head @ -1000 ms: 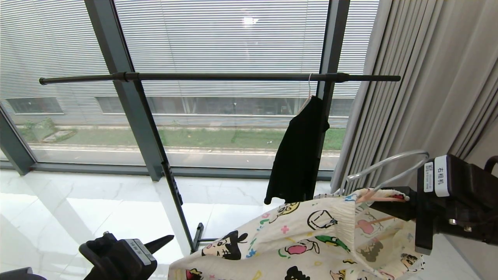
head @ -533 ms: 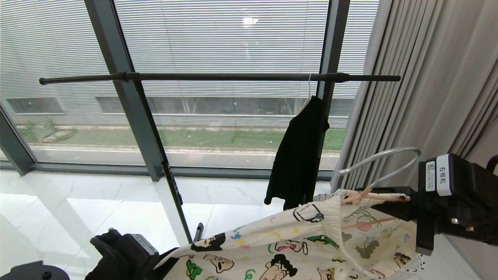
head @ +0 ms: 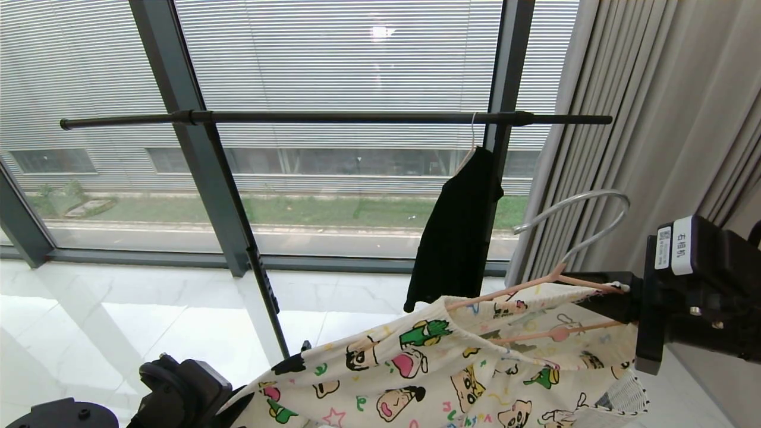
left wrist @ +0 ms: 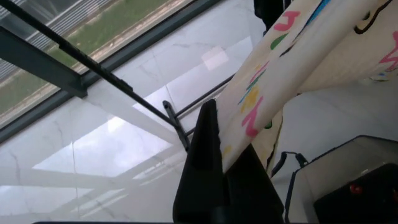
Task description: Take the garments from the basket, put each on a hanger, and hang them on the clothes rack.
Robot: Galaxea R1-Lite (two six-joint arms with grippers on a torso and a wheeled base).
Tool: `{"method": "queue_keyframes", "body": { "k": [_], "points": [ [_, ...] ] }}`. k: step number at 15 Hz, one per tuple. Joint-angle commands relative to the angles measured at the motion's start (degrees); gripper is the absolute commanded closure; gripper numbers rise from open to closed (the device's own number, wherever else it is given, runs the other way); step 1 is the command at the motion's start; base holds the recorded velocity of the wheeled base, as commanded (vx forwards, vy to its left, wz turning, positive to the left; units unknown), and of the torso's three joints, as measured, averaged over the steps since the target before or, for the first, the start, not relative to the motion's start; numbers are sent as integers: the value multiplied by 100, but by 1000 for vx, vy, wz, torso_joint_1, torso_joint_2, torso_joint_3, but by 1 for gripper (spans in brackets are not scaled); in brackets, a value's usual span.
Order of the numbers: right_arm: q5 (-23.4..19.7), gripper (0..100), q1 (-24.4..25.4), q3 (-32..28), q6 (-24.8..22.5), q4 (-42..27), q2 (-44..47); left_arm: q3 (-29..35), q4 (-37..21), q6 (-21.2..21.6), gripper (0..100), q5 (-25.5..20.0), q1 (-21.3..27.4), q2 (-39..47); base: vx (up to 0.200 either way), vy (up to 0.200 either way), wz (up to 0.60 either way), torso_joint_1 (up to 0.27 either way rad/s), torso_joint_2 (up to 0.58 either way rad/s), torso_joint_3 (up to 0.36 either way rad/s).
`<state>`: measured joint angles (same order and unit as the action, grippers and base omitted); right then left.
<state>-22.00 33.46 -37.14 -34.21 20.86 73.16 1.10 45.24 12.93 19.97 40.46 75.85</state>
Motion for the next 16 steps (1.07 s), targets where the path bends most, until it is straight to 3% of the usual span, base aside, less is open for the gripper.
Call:
{"method": "queue_keyframes", "body": {
  "k": [1,7,10,11,12,16],
  "points": [
    [3,100,2,-12,2,6,6,5,-6,-1,0,16,-3,44,0,0,0,0,0,0],
    [153,100,2,5,-7,-12,-73,92,2,-19,0,51,-12,-62,0,0,0,0,0,0],
    [504,100,-6,76,37,-108,-196,339,2,-45,0,605,-91,-176,0,0,0,0,0,0],
    [689,100,-6,85,142,-293,-311,655,2,-72,0,1053,-214,-229,0,0,0,0,0,0],
    [803,100,-6,85,169,-592,-434,866,2,-54,0,1185,-337,-369,0,0,0,0,0,0],
    [1163,100,-6,67,468,-1805,-944,831,2,-10,0,1185,-1146,-800,0,0,0,0,0,0]
  ]
}}
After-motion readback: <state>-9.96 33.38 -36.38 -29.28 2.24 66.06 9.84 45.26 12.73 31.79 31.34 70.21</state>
